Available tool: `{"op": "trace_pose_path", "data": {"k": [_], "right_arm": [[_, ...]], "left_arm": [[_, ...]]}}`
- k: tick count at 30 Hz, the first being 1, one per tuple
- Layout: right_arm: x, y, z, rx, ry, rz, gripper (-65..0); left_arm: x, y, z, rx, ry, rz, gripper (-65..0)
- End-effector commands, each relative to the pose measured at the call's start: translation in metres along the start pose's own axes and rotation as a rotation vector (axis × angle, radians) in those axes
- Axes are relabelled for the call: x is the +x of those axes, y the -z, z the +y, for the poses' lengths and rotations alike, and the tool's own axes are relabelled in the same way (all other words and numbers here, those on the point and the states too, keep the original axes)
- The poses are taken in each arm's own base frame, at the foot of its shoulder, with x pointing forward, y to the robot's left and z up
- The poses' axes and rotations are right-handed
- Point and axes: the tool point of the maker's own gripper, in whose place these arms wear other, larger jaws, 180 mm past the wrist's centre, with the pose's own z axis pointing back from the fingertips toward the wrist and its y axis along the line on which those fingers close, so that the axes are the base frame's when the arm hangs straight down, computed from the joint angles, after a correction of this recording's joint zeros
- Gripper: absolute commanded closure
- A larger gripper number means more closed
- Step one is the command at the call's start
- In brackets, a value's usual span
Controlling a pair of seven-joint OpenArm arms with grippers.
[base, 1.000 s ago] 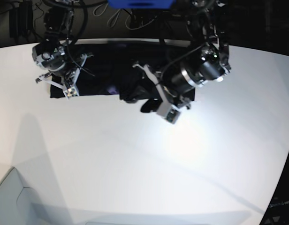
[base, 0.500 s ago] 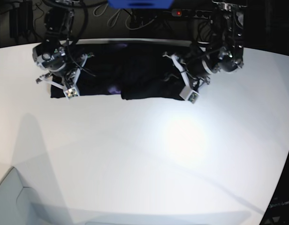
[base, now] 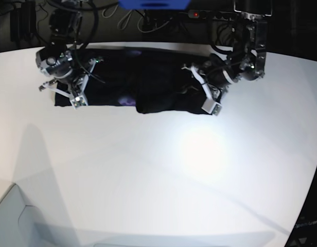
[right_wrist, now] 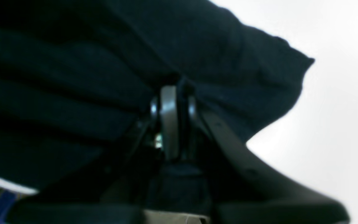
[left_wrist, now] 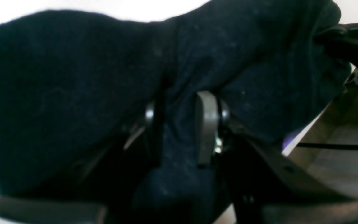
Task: Layout the t-shirt on the table in an organized manner, then fold the t-shirt properly
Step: 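Hold the folded strip with both grippers and straighten it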
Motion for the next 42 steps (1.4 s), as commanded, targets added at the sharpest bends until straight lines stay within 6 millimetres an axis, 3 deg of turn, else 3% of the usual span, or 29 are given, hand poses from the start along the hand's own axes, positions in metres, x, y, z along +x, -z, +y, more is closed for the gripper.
{"op": "trace_pose_path", "data": {"k": [1, 7, 9, 13, 17, 22, 27, 36, 42], "right_arm": [[0.012, -0.006, -0.006, -0.017, -0.008, -0.039, -10.5], [0.021, -0.017, -0.012, -0.048, -0.012, -0.074, -33.1], [0.029, -0.025, -0.014, -0.066, -0.005, -0.104, -37.3], [0.029, -0.035, -0.011, -0.076, 0.045, -0.121, -38.1], [0.010, -0.036, -0.026, -0.111, 0.092, -0.066, -42.5], [-0.001, -0.033, -0.019, -0.062, 0.132, 0.000, -45.7], [0.004, -0.032, -0.011, -0.013, 0.157, -0.020, -45.7], [0.037, -0.039, -0.029, -0.055, 0.160, -0.104, -45.8], [0.041, -0.038, -0.022, -0.003, 0.181, -0.102, -45.8]], "left_arm": [[-0.009, -0.007, 0.016, 0.056, 0.017, 0.055, -17.4], [0.000, -0.027, 0.045, 0.132, -0.012, 0.014, -17.4], [0.005, -0.033, 0.051, 0.150, -0.019, -0.007, -17.4], [0.006, -0.038, 0.056, 0.165, -0.035, -0.021, -17.4], [0.007, -0.042, 0.060, 0.176, -0.045, -0.031, -17.4], [0.001, -0.042, 0.059, 0.176, -0.053, -0.024, -17.4], [-0.001, -0.042, 0.058, 0.174, -0.056, -0.020, -17.4], [-0.002, -0.042, 0.058, 0.174, -0.057, -0.017, -17.4], [-0.002, -0.042, 0.058, 0.175, -0.058, -0.016, -17.4]]}}
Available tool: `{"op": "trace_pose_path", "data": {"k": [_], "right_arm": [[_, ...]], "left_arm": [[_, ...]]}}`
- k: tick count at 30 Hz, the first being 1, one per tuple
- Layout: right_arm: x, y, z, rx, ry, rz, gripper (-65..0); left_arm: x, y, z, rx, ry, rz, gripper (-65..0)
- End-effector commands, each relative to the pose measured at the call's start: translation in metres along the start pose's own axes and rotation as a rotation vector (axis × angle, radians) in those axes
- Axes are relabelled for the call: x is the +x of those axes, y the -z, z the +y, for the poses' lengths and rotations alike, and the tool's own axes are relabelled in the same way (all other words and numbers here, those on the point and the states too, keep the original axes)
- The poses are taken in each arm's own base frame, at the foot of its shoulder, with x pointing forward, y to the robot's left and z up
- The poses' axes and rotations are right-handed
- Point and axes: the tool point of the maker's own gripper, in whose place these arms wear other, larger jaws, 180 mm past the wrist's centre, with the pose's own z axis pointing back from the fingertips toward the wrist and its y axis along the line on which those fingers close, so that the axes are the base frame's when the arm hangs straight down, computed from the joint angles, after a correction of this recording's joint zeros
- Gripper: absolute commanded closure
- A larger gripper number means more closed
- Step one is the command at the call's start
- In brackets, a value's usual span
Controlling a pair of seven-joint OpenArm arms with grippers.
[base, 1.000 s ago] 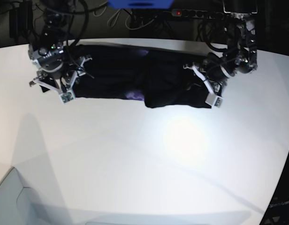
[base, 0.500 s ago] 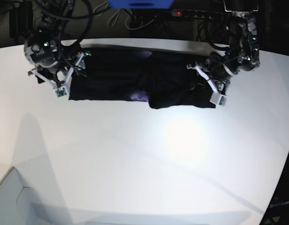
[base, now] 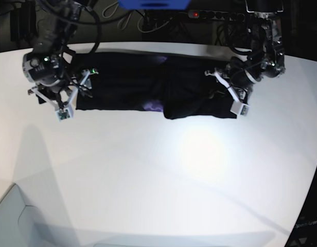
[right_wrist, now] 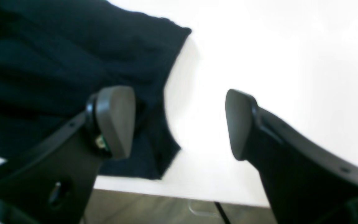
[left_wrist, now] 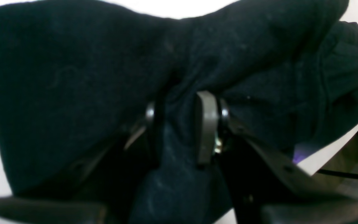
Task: Layout the t-shirt on the table in an organized manner, then fold the t-shirt properly
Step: 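Hold the folded strip with both grippers and straighten it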
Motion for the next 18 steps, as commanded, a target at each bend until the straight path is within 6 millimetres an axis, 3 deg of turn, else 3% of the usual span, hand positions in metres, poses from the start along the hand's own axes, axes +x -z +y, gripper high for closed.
{"op": "trace_pose_path", "data": {"k": [1, 12, 18], "right_arm": [[0.012, -0.002, 0.003, 0.021, 0.005, -0.051, -45.8], [-0.012, 0.024, 0.023, 0.119, 0.037, 0.030, -45.8], [-0.047, 0.043, 0.024, 0.155, 0.120, 0.128, -45.6]], "left_arm": [[-0.008, -0.003, 0.006, 0.031, 0.012, 0.048, -17.4], [-0.008, -0.003, 0.007, 0.032, 0.011, 0.048, -17.3], [-0.011, -0.005, 0.006, 0.034, 0.008, 0.049, -17.3]]}}
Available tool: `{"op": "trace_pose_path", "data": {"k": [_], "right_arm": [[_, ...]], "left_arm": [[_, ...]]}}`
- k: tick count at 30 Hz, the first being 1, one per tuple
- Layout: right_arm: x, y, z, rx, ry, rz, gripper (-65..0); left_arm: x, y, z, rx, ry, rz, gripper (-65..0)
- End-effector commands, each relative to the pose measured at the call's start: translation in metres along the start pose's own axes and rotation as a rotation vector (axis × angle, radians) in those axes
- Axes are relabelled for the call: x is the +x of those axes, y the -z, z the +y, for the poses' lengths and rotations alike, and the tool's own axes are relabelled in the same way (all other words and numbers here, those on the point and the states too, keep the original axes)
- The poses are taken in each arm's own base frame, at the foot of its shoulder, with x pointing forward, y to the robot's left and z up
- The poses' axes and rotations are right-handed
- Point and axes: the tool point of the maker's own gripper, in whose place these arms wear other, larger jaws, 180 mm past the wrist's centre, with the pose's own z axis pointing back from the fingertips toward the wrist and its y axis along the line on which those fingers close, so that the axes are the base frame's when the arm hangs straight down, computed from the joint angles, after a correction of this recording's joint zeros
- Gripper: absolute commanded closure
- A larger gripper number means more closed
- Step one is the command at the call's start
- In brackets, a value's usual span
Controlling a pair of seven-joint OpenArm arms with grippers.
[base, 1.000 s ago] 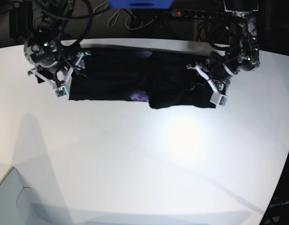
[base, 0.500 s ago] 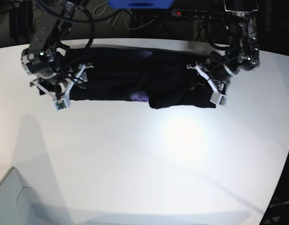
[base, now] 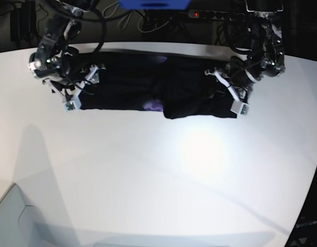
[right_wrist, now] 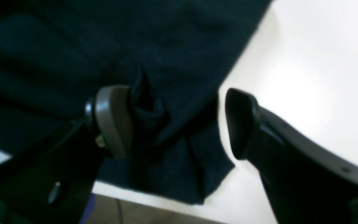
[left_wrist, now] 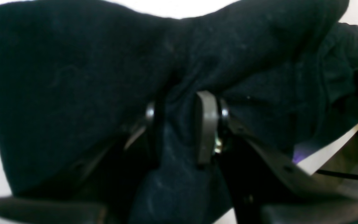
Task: Layout the t-shirt on the table in an organized manner, then fold the t-shirt properly
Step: 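Hold the folded strip with both grippers and straighten it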
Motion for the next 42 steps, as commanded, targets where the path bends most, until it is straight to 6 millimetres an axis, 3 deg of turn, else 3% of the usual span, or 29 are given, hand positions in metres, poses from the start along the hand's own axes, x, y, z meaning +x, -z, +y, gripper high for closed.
{"op": "trace_pose_path", "data": {"k": [1, 8, 12, 15, 17, 20, 21, 28, 36, 40, 42], "right_arm": [[-0.005, 0.003, -0.004, -0.016, -0.010, 0.031, -45.6], [-0.002, 0.014, 0.000, 0.012, 0.015, -0.025, -45.4], [0.001, 0.014, 0.002, 0.017, 0.010, -0.032, -43.2], [0.003, 0.014, 0.001, 0.017, 0.010, -0.035, -34.8], [0.011, 0.014, 0.001, 0.016, 0.007, -0.050, -24.8], [0.009, 0.022, 0.005, 0.039, 0.016, -0.034, -2.6], [0.008, 0.024, 0.006, 0.045, 0.016, -0.026, 0.0], [0.016, 0.018, 0.002, 0.026, 0.007, -0.054, 0.0], [0.046, -0.011, -0.011, -0.051, -0.027, -0.155, 0.0], [0.047, -0.013, -0.012, -0.057, -0.030, -0.161, 0.0], [0.047, -0.013, -0.012, -0.057, -0.030, -0.164, 0.0]], "left_arm": [[-0.011, -0.004, 0.006, 0.034, 0.008, 0.052, -17.3], [-0.006, -0.003, -0.001, 0.028, 0.013, 0.030, -17.3], [-0.004, -0.004, 0.007, 0.050, -0.032, 0.004, -17.3], [0.000, -0.007, 0.011, 0.066, -0.056, -0.022, -17.3], [0.009, -0.006, 0.012, 0.067, -0.053, -0.041, -17.3], [0.014, -0.004, 0.012, 0.065, -0.049, -0.046, -17.3], [0.015, -0.004, 0.012, 0.065, -0.047, -0.049, -17.3], [0.029, -0.007, 0.001, 0.037, -0.029, -0.089, -17.4], [0.082, -0.038, -0.043, -0.103, -0.024, -0.301, -17.6], [0.091, -0.075, -0.036, -0.094, -0.041, -0.382, -17.6], [0.088, -0.089, -0.016, -0.033, -0.057, -0.390, -17.4]]}}
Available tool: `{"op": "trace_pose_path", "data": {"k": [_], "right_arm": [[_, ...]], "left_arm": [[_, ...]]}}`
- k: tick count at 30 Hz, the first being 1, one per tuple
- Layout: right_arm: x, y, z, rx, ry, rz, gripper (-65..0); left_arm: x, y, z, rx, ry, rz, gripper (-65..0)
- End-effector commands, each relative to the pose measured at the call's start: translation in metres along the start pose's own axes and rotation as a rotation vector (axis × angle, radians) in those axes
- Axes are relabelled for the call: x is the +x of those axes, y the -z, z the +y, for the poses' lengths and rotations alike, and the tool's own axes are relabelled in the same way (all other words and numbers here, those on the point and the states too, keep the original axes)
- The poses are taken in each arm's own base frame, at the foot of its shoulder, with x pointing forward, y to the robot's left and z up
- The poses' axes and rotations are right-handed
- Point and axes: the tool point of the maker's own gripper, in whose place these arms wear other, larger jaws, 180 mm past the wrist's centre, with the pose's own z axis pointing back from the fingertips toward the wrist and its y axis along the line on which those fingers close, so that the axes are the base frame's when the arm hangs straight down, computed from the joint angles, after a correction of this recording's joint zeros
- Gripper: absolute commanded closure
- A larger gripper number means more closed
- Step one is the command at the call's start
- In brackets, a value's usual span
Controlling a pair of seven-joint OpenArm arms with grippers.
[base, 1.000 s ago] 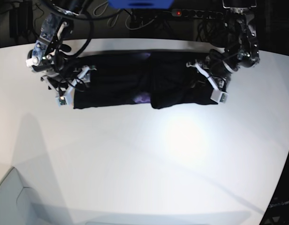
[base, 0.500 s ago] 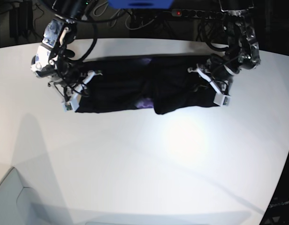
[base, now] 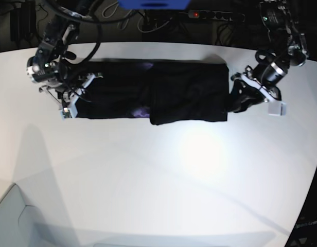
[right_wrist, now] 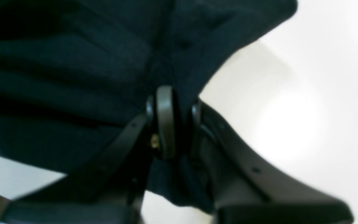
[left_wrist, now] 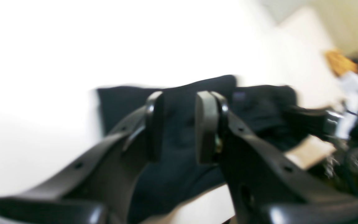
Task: Layout the t-shirt on the table in an organized manner, then fold the t-shirt properly
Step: 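Hold the folded strip with both grippers and straighten it, then fold the strip end with the right gripper toward the left gripper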
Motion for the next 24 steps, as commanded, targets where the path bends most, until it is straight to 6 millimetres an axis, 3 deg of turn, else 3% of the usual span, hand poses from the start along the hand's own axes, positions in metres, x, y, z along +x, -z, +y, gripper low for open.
{"op": "trace_pose_path", "data": {"k": [1, 3, 6, 9, 11, 16, 21, 24], "right_arm": [[0.014, -0.004, -0.002, -0.006, -0.001, -0.049, 0.0], [0.014, -0.004, -0.002, -0.006, -0.001, -0.049, 0.0], [0.017, -0.005, -0.002, -0.008, -0.003, -0.056, 0.0], [0.021, -0.008, -0.004, -0.018, -0.008, -0.071, 0.0], [0.022, -0.010, -0.004, -0.022, -0.010, -0.073, 0.0], [0.018, -0.010, -0.002, -0.019, -0.017, -0.067, 0.0], [0.030, -0.014, 0.015, 0.006, -0.076, -0.095, 0.0], [0.041, -0.022, 0.024, 0.009, -0.120, -0.130, 0.0]], "left_arm": [[0.019, -0.008, 0.006, 0.006, 0.020, -0.058, -17.3], [0.008, -0.019, 0.040, 0.100, -0.001, -0.022, -17.1], [-0.014, -0.024, 0.071, 0.180, -0.038, 0.041, -12.2], [-0.029, -0.017, 0.088, 0.218, -0.065, 0.088, 0.0], [-0.038, -0.013, 0.096, 0.243, -0.071, 0.118, 0.0], [-0.060, 0.016, 0.086, 0.222, -0.029, 0.218, -0.1], [-0.075, 0.042, 0.067, 0.196, 0.056, 0.306, -0.1], [-0.084, 0.048, 0.065, 0.207, 0.060, 0.333, -0.1]]}}
